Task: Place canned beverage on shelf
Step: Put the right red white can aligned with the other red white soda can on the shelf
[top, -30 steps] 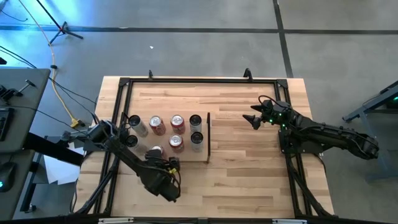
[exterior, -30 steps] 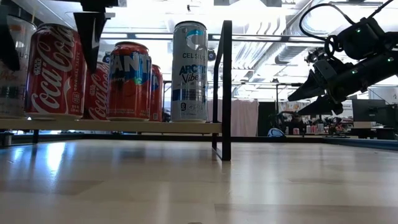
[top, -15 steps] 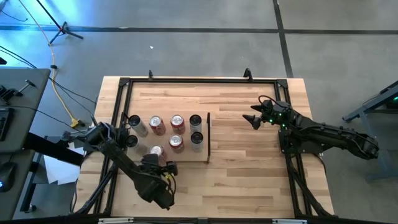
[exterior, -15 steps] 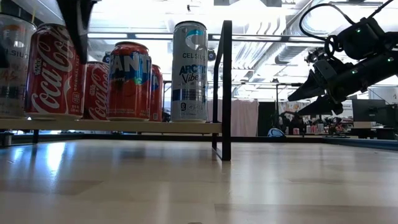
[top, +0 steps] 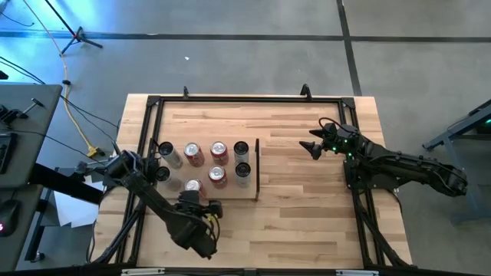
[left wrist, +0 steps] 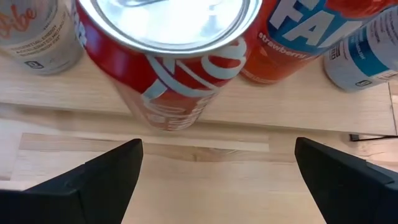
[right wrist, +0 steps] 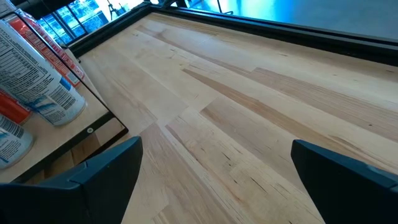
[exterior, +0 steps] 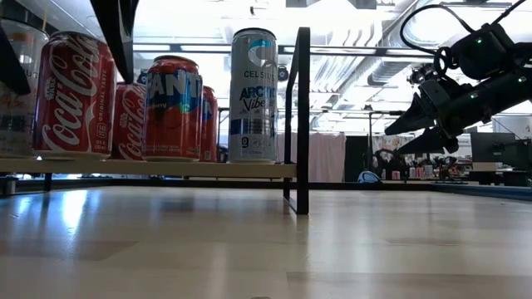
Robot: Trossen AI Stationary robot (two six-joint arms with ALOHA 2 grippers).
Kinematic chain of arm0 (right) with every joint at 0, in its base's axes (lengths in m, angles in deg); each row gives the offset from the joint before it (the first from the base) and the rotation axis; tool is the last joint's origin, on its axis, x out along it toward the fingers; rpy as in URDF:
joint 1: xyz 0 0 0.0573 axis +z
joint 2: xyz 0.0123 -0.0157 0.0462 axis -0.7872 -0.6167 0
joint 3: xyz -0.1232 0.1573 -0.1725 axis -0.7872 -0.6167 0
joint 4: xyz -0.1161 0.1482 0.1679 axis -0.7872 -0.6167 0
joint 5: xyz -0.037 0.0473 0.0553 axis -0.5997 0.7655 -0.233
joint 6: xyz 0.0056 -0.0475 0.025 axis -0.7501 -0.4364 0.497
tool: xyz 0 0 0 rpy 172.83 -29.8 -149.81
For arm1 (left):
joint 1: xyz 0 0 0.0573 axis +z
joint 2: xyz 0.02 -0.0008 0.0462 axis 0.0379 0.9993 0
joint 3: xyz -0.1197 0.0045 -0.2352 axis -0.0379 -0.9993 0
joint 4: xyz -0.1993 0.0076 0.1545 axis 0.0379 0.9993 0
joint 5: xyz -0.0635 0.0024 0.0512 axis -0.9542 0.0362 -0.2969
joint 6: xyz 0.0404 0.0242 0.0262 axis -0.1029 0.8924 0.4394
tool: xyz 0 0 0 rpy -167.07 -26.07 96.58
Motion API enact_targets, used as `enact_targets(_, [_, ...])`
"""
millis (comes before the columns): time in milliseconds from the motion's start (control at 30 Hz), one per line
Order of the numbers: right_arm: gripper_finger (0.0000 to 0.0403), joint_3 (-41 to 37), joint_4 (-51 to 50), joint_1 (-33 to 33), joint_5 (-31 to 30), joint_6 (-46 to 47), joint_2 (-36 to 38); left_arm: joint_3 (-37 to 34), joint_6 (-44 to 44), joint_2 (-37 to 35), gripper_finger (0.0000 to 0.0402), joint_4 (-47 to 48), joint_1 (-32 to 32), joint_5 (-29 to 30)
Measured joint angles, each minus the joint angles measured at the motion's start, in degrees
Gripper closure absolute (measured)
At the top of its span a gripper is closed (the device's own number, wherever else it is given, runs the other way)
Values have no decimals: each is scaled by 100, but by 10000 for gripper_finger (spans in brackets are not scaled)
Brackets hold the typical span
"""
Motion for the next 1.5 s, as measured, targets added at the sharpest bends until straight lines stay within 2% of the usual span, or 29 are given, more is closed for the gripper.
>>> enact_targets(233, [4, 0, 0, 0, 0, 0, 0, 1, 217, 0, 7, -177, 15, 81])
enact_targets(633, [4, 0, 0, 0, 0, 0, -1, 2, 173, 0, 7, -177, 60, -44])
enact_targets(1167, [4, 0, -1, 0, 0, -1, 0, 2, 39, 0, 7, -620, 155, -55])
enact_targets(1467, [4, 0, -2, -2, 0, 0, 0, 2, -84, 0, 7, -888, 166, 89])
enact_targets(1500, [4, 0, -2, 0, 0, 0, 0, 2, -108, 0, 7, -952, 165, 270])
